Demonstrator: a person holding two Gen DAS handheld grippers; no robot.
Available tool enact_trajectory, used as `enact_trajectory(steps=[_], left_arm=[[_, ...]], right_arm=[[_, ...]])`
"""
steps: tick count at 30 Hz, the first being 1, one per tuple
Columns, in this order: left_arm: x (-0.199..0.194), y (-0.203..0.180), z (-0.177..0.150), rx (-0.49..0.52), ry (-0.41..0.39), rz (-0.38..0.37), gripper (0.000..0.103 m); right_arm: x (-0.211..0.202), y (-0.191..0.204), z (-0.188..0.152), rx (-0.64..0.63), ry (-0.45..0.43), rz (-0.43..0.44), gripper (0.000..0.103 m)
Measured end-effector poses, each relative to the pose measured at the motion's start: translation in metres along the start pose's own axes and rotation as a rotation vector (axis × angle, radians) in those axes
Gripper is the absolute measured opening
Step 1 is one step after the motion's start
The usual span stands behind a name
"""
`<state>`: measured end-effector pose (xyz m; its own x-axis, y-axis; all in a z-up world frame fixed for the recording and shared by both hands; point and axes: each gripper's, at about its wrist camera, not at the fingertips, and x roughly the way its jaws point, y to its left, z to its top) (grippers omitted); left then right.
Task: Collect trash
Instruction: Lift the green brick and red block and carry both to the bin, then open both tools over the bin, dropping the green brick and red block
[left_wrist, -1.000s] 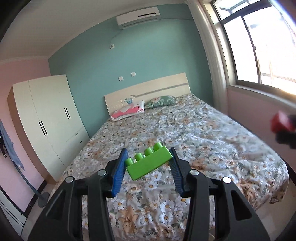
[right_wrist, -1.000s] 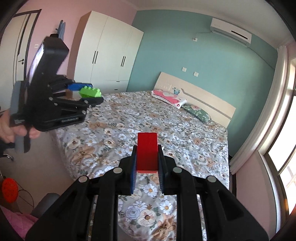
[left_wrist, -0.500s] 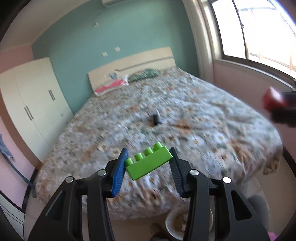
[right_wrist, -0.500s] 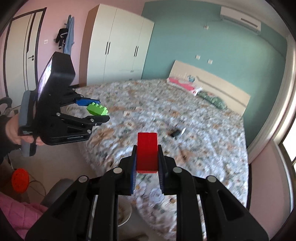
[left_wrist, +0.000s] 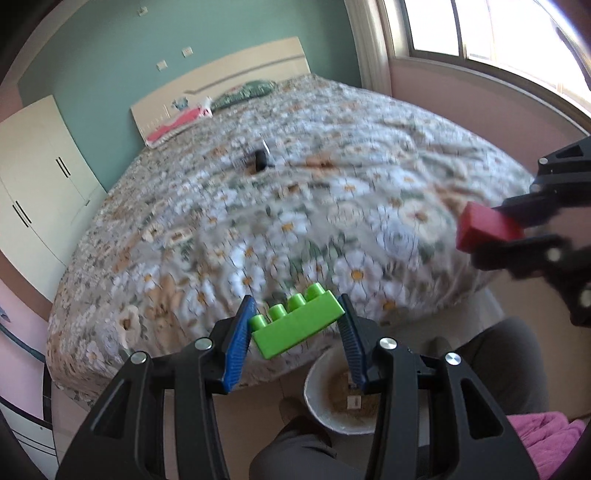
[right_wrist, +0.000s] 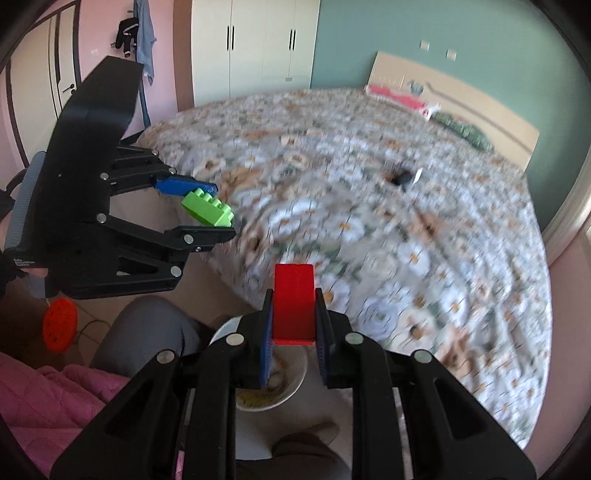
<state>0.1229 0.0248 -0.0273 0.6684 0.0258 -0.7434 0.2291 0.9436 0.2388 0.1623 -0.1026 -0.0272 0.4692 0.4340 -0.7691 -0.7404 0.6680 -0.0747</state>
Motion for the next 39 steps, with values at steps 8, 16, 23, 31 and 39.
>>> enact_trajectory(steps=[8, 16, 23, 31, 39], left_arm=[[0.064, -0.011, -0.041, -0.027, 0.137, -0.047, 0.047], [0.114, -0.021, -0.080, -0.050, 0.248, -0.101, 0.047], [0.156, -0.031, -0.110, -0.077, 0.347, -0.142, 0.047], [0.206, -0.038, -0.143, -0.128, 0.457, -0.184, 0.047], [0.255, -0.037, -0.165, -0.192, 0.550, -0.210, 0.047]], right_arm=[[0.064, -0.003, -0.037, 0.057, 0.120, 0.064, 0.021], [0.130, 0.005, -0.074, 0.084, 0.243, 0.111, 0.021], [0.174, 0.012, -0.100, 0.120, 0.314, 0.145, 0.021], [0.228, 0.022, -0.134, 0.167, 0.410, 0.194, 0.021], [0.285, 0.020, -0.160, 0.256, 0.505, 0.236, 0.021]])
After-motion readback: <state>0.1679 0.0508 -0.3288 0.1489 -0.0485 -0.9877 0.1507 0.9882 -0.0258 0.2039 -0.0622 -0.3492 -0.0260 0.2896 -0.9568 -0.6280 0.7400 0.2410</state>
